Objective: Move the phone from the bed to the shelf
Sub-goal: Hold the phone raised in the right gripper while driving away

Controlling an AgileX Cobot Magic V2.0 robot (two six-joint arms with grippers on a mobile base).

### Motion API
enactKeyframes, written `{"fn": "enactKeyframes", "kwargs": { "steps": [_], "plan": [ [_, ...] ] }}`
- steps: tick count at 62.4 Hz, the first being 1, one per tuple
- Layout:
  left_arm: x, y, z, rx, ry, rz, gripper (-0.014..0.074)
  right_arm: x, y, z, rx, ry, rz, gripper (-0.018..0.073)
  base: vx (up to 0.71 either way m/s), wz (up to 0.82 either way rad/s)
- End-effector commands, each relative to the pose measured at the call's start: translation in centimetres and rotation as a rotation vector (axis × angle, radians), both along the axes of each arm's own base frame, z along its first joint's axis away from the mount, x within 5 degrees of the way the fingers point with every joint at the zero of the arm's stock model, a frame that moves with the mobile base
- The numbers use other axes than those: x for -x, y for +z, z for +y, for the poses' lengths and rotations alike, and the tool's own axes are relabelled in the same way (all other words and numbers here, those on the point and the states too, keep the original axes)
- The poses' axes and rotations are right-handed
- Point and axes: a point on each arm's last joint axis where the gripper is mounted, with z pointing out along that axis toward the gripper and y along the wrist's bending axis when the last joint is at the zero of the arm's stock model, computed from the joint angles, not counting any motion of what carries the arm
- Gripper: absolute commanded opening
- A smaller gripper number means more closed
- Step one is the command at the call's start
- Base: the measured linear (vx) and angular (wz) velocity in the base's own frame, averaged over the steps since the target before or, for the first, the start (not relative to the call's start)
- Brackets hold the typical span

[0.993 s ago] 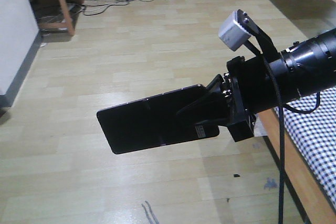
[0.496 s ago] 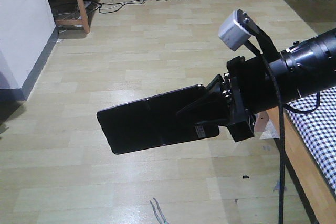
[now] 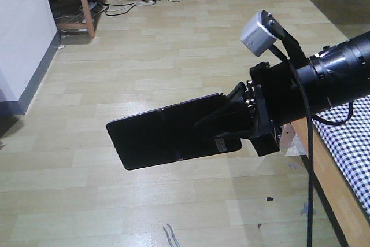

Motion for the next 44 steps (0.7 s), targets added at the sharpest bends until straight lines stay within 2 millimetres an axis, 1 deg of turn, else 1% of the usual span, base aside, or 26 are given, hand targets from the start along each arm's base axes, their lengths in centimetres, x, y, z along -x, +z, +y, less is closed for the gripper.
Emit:
{"fn": "enactKeyframes", "kwargs": {
  "steps": [1, 44],
  "plan": [
    [0.13, 1.45, -0.02, 0.011, -0.002, -0.108, 0.0001, 1.25, 2.29, 0.14, -0.095, 0.047, -0.010, -0.0002, 0.07, -0.03],
    [0.13, 1.45, -0.02, 0.011, -0.002, -0.108, 0.0001, 1.25, 2.29, 0.14, -0.095, 0.047, -0.010, -0.0002, 0.09, 0.04]
  ]
}}
